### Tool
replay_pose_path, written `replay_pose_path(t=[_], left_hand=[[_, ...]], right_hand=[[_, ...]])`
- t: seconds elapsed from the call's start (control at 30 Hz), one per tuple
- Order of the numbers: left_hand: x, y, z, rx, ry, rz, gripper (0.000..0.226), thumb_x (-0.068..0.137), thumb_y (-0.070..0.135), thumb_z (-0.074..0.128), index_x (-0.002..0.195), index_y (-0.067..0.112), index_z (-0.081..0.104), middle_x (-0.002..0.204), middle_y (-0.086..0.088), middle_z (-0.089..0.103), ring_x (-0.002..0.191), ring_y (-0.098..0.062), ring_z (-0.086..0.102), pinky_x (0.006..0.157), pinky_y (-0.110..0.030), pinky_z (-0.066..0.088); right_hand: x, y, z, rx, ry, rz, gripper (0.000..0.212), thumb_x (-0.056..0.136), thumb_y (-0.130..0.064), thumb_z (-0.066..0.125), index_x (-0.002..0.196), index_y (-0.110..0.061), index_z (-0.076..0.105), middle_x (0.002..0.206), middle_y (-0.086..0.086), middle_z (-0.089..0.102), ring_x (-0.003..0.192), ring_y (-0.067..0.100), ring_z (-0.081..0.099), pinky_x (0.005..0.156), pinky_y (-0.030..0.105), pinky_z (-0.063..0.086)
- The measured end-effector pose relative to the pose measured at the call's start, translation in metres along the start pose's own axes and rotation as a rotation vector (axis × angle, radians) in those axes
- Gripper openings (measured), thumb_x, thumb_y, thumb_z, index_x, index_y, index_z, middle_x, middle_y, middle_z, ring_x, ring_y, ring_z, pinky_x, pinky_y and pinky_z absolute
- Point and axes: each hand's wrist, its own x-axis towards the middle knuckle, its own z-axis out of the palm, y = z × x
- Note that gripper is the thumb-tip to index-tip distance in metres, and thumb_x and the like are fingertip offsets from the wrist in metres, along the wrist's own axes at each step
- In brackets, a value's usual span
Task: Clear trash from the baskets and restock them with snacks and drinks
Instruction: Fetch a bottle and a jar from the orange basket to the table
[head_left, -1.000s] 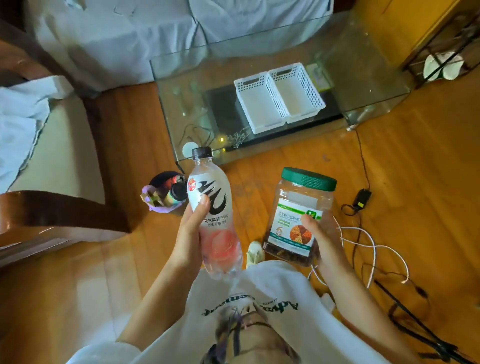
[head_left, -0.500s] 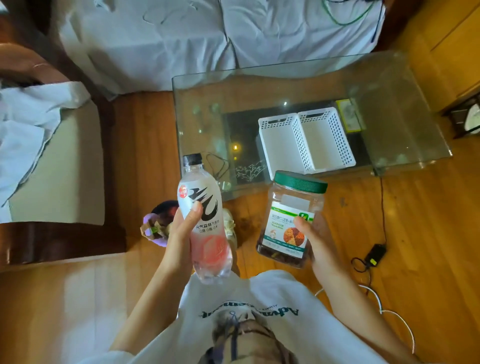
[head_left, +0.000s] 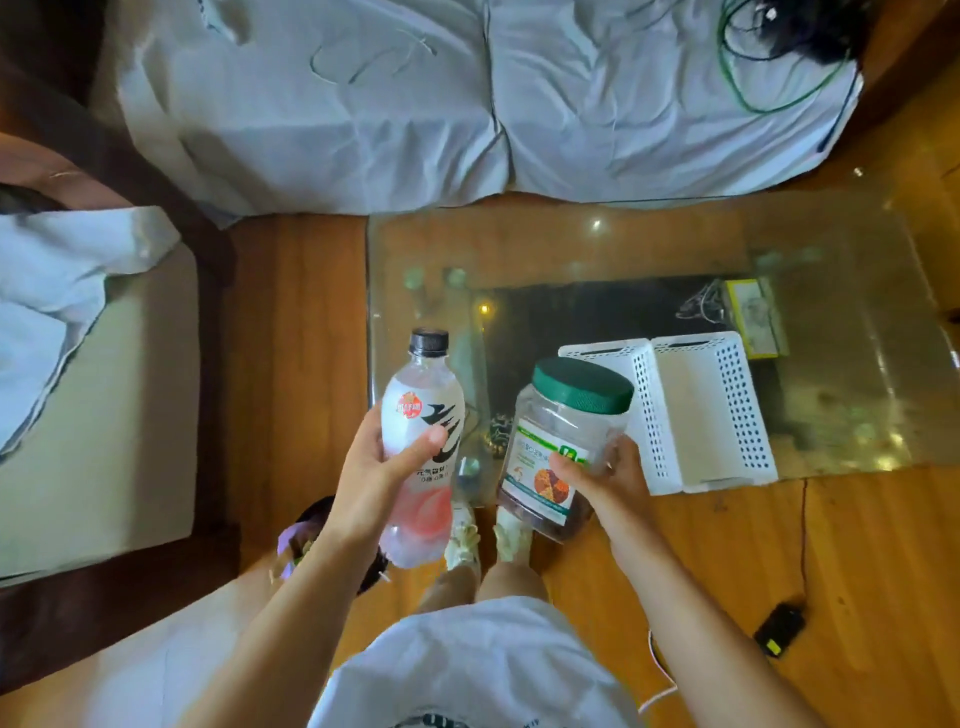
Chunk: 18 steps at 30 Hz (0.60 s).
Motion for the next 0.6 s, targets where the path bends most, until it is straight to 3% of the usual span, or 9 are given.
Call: replay_pose_path(t=[0.17, 0.3, 0.4, 0.53, 0.6], left_hand=[[0.099, -0.019, -0.003, 0.145, 0.088, -0.046, 0.064, 0.049, 0.028, 0.082, 0.107, 0.028, 0.056, 0.1, -0.002, 0.069, 0.092, -0.022, 0.068, 0.079, -0.035, 0.056], [0.17, -0.049, -0.007, 0.229, 0.163, -0.064, 0.065, 0.041, 0.027, 0.086, 0.095, 0.036, 0.05, 0.096, 0.007, 0.066, 0.09, -0.016, 0.065, 0.079, -0.034, 0.054], [0.208, -0.071, -0.011, 0.281, 0.187, -0.045, 0.072, 0.044, 0.026, 0.087, 0.102, 0.036, 0.046, 0.096, 0.016, 0.061, 0.093, -0.01, 0.062, 0.08, -0.03, 0.052], [0.245, -0.097, -0.014, 0.332, 0.19, 0.042, 0.076, 0.052, 0.016, 0.09, 0.114, 0.025, 0.045, 0.104, 0.006, 0.064, 0.098, -0.016, 0.064, 0.088, -0.039, 0.054], [0.257, -0.105, -0.015, 0.344, 0.197, 0.057, 0.074, 0.054, 0.011, 0.088, 0.11, 0.029, 0.044, 0.1, 0.013, 0.062, 0.094, -0.006, 0.063, 0.083, -0.029, 0.054]], right_hand=[[0.09, -0.001, 0.017, -0.258, 0.012, -0.001, 0.082, 0.057, -0.029, 0.086, 0.12, -0.023, 0.033, 0.118, -0.003, 0.05, 0.109, 0.018, 0.057, 0.082, 0.041, 0.057], [0.161, 0.006, 0.035, -0.424, 0.04, -0.105, 0.09, 0.051, -0.022, 0.089, 0.124, -0.021, 0.037, 0.126, -0.002, 0.047, 0.117, 0.014, 0.05, 0.091, 0.033, 0.052], [0.204, 0.015, 0.046, -0.53, 0.04, -0.163, 0.095, 0.05, -0.02, 0.09, 0.129, -0.019, 0.037, 0.129, 0.001, 0.046, 0.118, 0.014, 0.048, 0.094, 0.032, 0.05], [0.245, 0.031, 0.055, -0.573, -0.008, -0.18, 0.095, 0.05, -0.018, 0.089, 0.13, -0.021, 0.038, 0.129, 0.0, 0.048, 0.113, 0.008, 0.047, 0.093, 0.025, 0.047], [0.259, 0.04, 0.058, -0.578, -0.031, -0.187, 0.096, 0.05, -0.018, 0.089, 0.131, -0.022, 0.037, 0.13, -0.002, 0.047, 0.113, 0.007, 0.046, 0.091, 0.023, 0.044]])
